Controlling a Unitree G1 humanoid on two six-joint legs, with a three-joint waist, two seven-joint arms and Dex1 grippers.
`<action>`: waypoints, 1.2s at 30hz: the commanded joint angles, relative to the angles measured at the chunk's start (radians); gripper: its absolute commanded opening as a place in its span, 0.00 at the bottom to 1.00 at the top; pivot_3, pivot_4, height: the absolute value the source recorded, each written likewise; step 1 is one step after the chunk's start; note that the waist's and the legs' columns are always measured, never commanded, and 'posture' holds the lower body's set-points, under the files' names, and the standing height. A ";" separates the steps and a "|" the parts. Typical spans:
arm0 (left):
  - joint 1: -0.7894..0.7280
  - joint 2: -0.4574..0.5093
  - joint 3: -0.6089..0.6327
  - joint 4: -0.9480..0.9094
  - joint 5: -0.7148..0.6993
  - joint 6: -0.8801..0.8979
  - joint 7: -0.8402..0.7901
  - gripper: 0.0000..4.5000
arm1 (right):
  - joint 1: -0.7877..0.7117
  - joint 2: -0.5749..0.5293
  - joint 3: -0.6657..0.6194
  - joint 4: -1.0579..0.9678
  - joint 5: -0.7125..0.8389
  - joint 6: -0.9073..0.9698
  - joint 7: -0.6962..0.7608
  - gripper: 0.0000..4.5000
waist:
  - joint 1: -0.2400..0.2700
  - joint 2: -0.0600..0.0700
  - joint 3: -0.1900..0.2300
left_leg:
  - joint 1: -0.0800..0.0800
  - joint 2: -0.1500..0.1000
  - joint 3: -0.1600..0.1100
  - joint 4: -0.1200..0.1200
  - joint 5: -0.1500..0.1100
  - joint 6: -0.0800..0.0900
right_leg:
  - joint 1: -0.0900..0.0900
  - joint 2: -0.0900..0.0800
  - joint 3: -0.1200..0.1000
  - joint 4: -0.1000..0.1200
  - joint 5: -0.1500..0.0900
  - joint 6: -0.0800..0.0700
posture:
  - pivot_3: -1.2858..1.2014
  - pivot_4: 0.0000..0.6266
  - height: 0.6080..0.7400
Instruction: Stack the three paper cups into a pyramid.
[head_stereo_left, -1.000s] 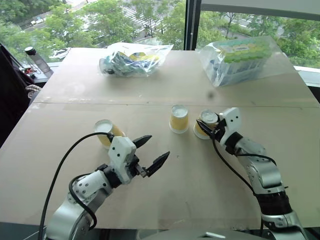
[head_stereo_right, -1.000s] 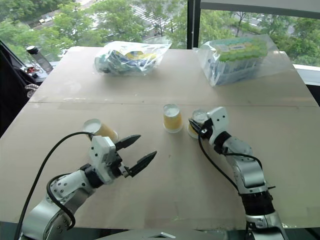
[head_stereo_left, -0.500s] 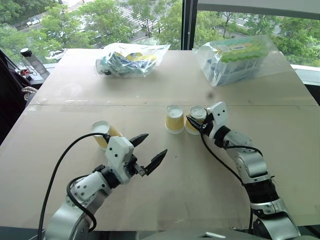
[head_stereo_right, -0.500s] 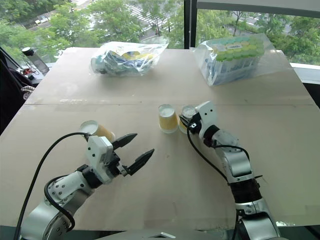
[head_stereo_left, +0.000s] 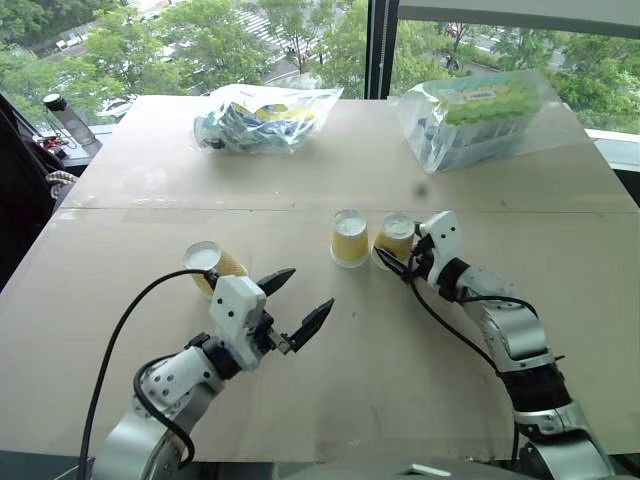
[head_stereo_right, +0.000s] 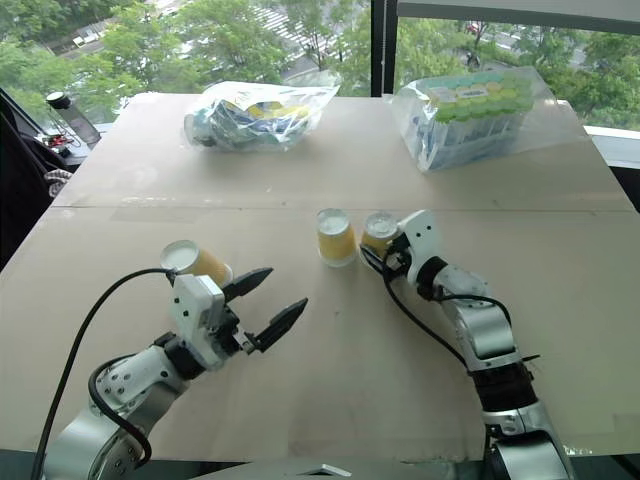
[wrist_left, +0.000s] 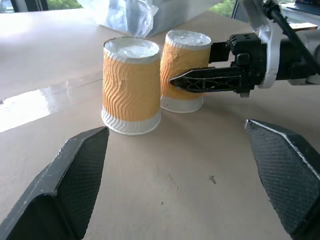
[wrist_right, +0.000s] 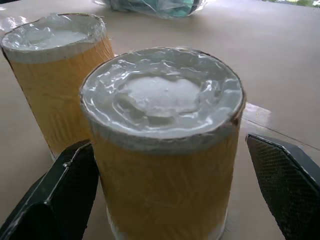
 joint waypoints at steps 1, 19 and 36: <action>0.078 -0.047 -0.006 -0.097 0.026 -0.082 0.029 1.00 | 0.064 -0.086 -0.044 -0.165 0.085 0.056 0.096 0.99 | 0.001 0.000 0.000 | -0.001 0.000 0.000 0.000 0.000 0.000 | 0.000 0.000 0.000 0.000 0.000 0.000 | 0.52 0.24 1.00; 0.115 -0.404 0.166 0.106 0.352 -0.322 0.469 1.00 | 0.298 -0.295 -0.193 -0.297 0.410 -0.191 0.566 0.99 | 0.026 -0.010 0.006 | 0.002 0.001 -0.001 0.002 -0.002 0.003 | 0.004 0.007 -0.005 -0.003 0.000 0.001 | 0.52 0.24 1.00; -0.153 -0.312 0.164 0.436 0.302 -0.401 0.362 1.00 | 0.328 -0.262 -0.192 -0.327 0.409 -0.247 0.531 0.99 | 0.026 -0.010 0.006 | 0.001 0.000 -0.001 0.002 -0.002 0.003 | 0.003 -0.001 -0.004 -0.003 0.000 0.001 | 0.52 0.24 1.00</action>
